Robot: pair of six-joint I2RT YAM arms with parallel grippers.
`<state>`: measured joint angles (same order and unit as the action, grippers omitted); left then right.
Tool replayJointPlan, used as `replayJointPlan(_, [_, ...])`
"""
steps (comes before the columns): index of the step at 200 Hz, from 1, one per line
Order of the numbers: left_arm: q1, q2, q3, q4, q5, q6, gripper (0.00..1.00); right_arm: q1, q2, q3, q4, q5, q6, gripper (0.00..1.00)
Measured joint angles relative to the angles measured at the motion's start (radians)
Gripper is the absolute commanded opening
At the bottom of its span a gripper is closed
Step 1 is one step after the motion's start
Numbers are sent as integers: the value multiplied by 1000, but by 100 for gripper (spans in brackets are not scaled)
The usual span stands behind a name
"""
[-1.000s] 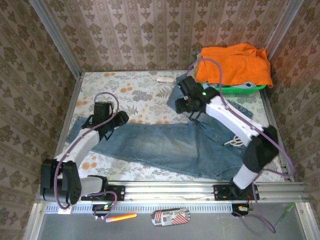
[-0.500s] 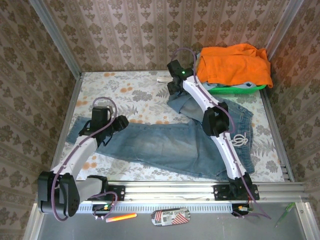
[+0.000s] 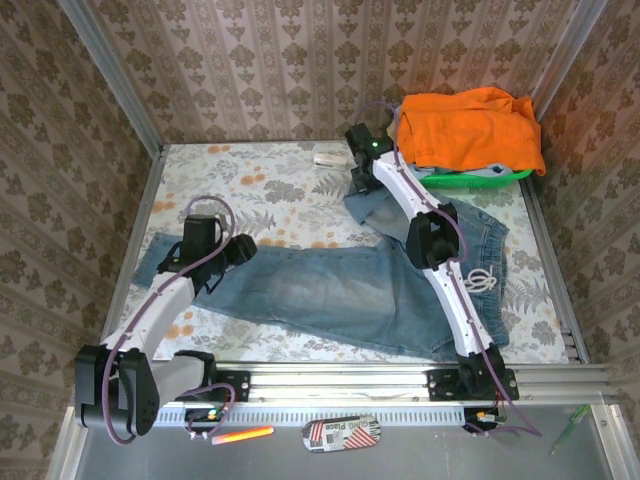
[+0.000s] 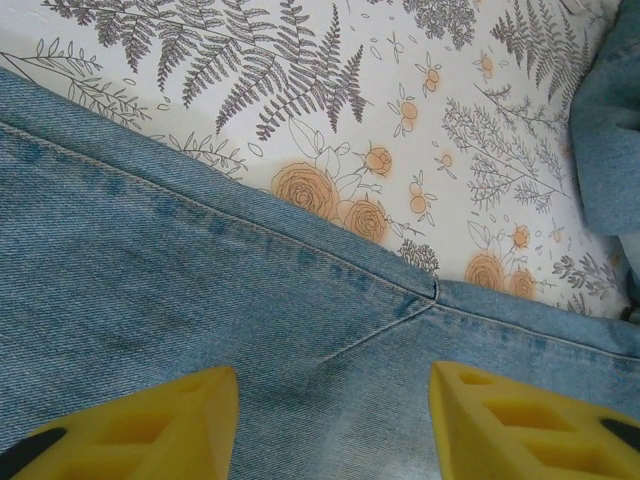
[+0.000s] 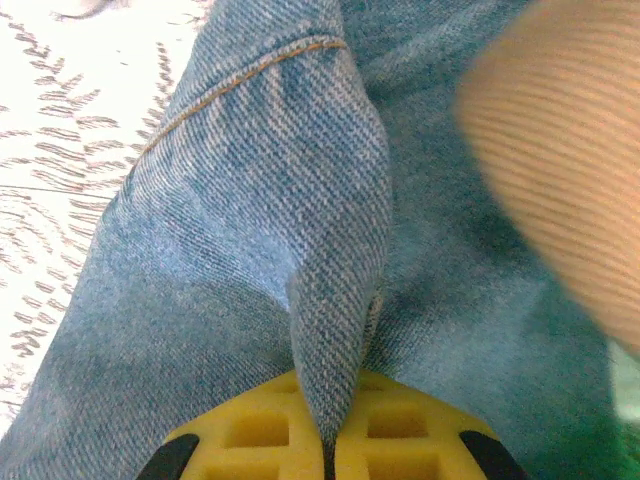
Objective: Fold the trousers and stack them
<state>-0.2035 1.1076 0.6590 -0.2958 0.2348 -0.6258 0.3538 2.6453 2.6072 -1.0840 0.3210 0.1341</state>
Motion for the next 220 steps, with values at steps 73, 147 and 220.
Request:
replayJointPlan(73, [0,-50,3,-19,12,6,46,10,-656,-632,199,32,42,0])
replayJointPlan(147, [-9,-115,8,-41,8,13,45,208,-908,-827,289,-233,45,0])
replayJointPlan(220, [-135,-89,-7,38,-17,-29,59,107,-1032,-976,396,-384,68,28])
